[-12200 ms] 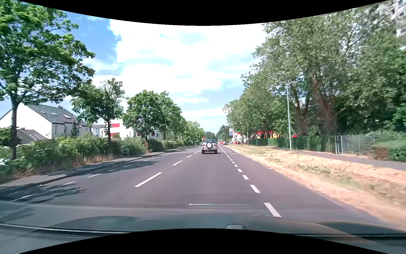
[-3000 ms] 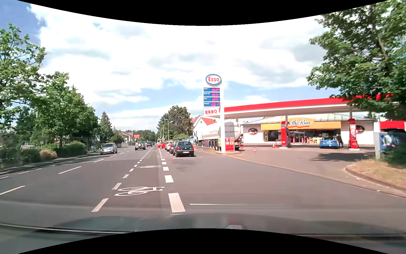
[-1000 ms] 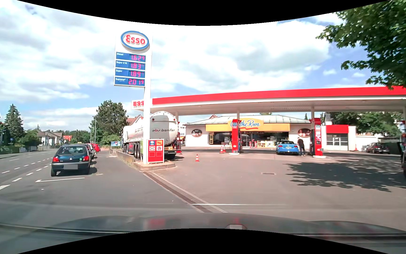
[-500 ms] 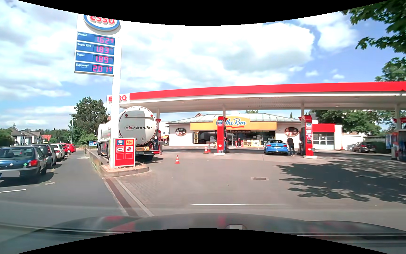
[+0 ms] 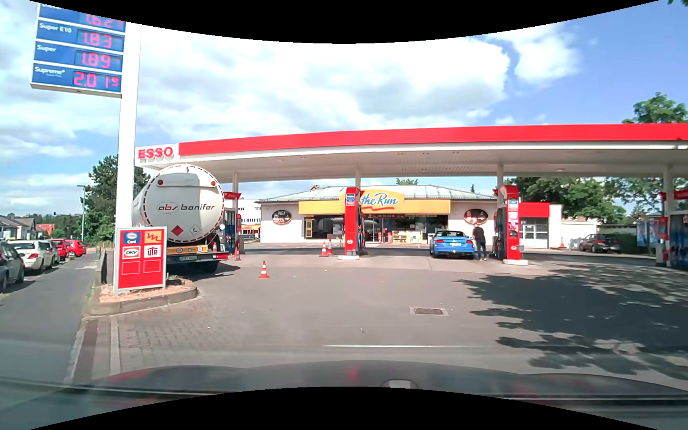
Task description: Follow the waypoints while adhering to traffic rules and regulations
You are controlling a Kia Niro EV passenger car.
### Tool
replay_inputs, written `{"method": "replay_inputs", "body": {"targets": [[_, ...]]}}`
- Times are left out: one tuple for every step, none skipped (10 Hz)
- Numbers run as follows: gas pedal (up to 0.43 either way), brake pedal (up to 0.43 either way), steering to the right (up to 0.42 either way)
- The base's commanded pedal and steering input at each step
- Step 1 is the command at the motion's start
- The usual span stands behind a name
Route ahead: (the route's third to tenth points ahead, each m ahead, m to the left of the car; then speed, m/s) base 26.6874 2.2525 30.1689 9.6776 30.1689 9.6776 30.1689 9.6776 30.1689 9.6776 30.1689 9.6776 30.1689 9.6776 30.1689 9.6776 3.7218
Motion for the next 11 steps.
{"method": "replay_inputs", "body": {"targets": [[0.0,0.0,0.104],[0.0,0.0,0.088],[0.0,0.0,0.064],[0.0,0.0,0.049],[0.0,0.0,0.038],[0.0,0.0,0.022],[0.0,0.0,0.014],[0.0,0.0,0.005],[0.0,0.0,-0.013],[0.0,0.0,-0.033],[0.0,0.0,-0.058]]}}
